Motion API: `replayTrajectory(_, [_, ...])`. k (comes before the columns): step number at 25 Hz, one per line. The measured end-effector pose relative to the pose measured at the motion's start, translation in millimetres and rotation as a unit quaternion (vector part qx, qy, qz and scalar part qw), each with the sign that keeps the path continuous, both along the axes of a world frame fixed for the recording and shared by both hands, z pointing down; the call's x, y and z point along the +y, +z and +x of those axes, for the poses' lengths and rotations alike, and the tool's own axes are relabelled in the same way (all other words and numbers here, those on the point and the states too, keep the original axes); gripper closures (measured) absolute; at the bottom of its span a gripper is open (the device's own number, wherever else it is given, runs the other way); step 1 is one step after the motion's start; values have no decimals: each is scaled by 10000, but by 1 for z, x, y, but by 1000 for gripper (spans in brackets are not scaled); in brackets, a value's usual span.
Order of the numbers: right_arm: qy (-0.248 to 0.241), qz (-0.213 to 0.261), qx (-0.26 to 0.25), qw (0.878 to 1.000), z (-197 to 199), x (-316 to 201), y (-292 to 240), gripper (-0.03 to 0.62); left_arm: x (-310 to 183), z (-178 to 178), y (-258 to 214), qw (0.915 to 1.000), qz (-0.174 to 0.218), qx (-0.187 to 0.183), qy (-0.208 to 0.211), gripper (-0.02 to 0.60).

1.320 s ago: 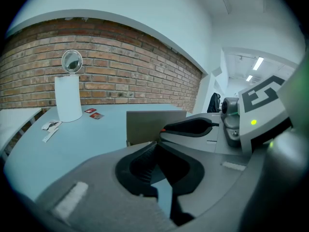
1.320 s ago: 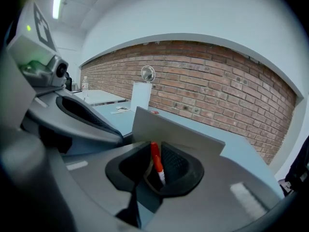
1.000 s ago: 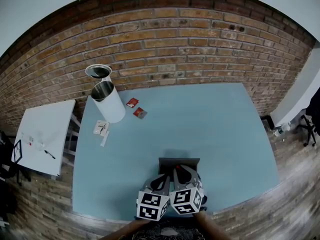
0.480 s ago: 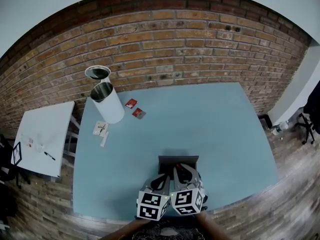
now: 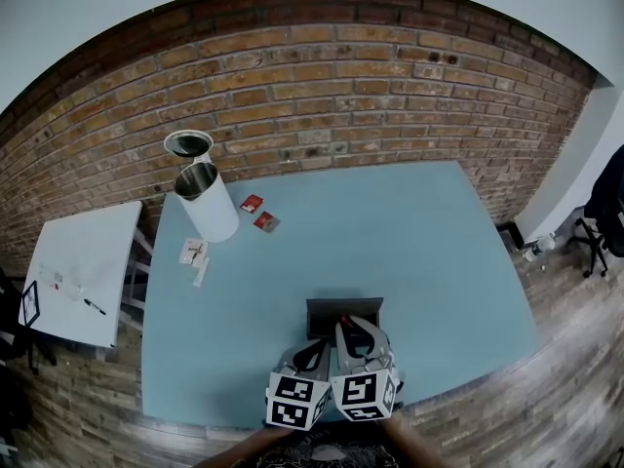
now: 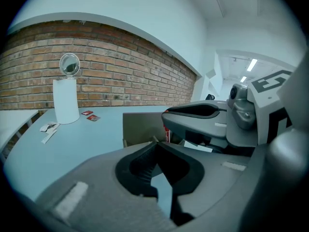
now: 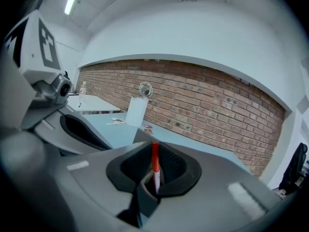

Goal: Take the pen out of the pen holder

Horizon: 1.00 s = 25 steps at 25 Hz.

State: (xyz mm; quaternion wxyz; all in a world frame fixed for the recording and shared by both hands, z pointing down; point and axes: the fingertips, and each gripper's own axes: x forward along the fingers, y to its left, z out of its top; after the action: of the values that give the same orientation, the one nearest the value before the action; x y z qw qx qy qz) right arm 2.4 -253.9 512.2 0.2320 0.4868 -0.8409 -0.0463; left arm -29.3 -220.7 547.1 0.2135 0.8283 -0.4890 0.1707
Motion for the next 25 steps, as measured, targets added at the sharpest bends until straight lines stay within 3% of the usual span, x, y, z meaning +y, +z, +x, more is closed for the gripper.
replayTrajectory(18, [195,663,-291,9972,3,28,-48,546,29,-1,-14,9994,264,-69,213,581])
replayTrajectory(25, [236,586,-348,9974,1,43,-45,546,35,-5,-29,9985,490,-104,211,581])
